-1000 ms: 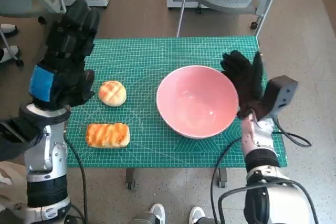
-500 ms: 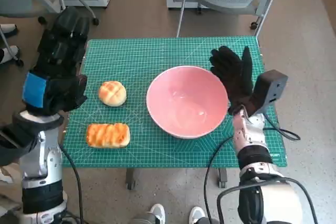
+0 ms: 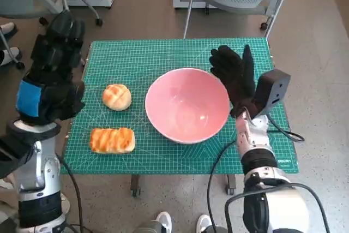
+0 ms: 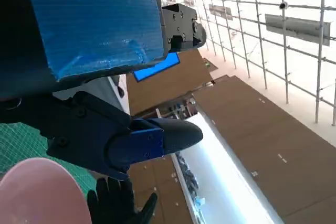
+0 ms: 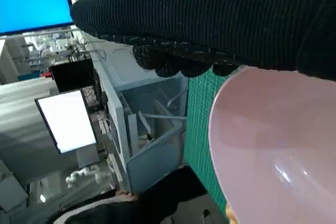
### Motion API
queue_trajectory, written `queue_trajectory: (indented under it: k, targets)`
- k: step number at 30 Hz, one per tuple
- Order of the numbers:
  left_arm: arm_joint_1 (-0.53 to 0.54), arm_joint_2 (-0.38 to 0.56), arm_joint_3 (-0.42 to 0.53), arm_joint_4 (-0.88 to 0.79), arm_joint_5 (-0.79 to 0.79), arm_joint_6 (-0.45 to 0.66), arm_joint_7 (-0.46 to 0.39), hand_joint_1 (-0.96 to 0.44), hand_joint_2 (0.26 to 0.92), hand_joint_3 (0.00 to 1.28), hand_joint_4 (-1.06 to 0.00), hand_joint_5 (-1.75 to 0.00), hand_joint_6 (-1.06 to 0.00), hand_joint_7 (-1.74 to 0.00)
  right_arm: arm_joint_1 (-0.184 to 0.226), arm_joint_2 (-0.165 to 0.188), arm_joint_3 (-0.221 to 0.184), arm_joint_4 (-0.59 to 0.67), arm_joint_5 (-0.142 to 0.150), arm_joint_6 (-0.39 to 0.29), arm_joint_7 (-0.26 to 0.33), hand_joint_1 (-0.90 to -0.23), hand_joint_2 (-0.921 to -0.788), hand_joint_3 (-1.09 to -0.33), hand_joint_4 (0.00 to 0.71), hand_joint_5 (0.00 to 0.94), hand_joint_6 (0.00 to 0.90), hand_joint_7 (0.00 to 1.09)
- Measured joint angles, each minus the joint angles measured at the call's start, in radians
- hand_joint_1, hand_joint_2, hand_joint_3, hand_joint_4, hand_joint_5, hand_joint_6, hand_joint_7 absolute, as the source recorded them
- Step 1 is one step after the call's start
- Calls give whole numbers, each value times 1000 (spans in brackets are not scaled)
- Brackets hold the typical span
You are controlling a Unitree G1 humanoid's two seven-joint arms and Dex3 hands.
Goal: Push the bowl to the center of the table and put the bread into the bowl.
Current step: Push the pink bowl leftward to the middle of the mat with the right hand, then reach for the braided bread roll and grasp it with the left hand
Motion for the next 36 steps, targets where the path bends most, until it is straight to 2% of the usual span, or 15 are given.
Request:
queue_trajectory:
  k: [6,10,17,22,28,36]
  targets:
    - [11,0,5,-9,0,-4,2,-675,921,525,-40,-21,1,-318,-4,-27,1,-1,0,-1,14,-703,-921,-843,441,6,465,54]
    - [17,0,5,-15,0,-4,11,-676,921,525,-41,-21,1,-320,-13,-54,-2,-12,4,-32,40,-703,-921,-829,410,1,429,34]
    - [17,-8,-7,-29,2,-3,29,-694,921,527,-40,-19,1,-318,-46,-91,-19,-53,29,-132,154,-685,-921,-817,351,0,396,16]
    - [17,-16,-22,-30,2,7,37,-698,921,527,-37,-17,1,-313,-60,-112,-24,-93,60,-219,252,-685,-921,-815,316,0,384,9]
    - [13,-29,-38,-41,2,35,53,-693,921,528,-38,-17,1,-312,-61,-133,-23,-185,123,-331,409,-704,-921,-814,267,-1,343,0]
    - [-4,-36,-55,-46,4,41,65,-682,921,538,-36,-15,1,-310,-51,-169,-24,-285,212,-384,567,-707,-921,-809,249,0,317,1]
